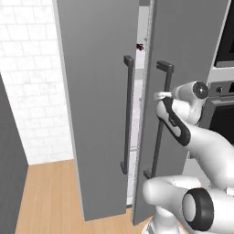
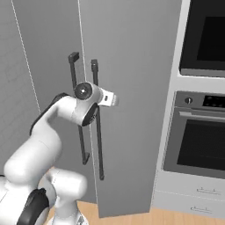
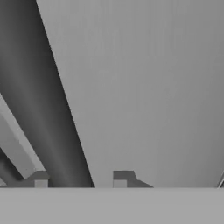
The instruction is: Take the strawberry from the fridge and place it on top of the pancake, located on the dining counter.
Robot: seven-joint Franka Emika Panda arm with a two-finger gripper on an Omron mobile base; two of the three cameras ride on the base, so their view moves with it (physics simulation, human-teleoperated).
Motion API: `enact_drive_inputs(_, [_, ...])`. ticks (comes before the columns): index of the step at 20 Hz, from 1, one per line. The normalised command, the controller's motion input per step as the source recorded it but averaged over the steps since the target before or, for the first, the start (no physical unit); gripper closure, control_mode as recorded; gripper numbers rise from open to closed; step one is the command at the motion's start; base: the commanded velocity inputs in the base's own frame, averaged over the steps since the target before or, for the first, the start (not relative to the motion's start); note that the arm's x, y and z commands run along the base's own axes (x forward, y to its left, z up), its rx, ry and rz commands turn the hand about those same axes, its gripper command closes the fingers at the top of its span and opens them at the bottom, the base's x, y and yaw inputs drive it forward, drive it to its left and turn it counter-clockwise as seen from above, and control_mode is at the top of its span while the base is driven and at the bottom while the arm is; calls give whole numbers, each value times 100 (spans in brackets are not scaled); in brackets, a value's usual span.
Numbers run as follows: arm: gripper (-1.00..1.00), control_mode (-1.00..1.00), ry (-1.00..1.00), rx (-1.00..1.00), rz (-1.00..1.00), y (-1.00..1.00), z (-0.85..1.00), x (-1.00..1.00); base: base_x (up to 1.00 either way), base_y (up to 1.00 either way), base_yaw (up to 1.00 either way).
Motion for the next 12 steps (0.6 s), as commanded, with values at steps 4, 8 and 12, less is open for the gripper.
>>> enact_drive_inputs(4, [100,-100,4,12,-6,-100,21,-100,0,0,0])
enact_drive_inputs(8, [100,-100,4,13,-9,-98,3,-100,0,0,0])
enact_drive_inputs(12, [100,-100,12,6,-12,-77,0,-93,0,0,0])
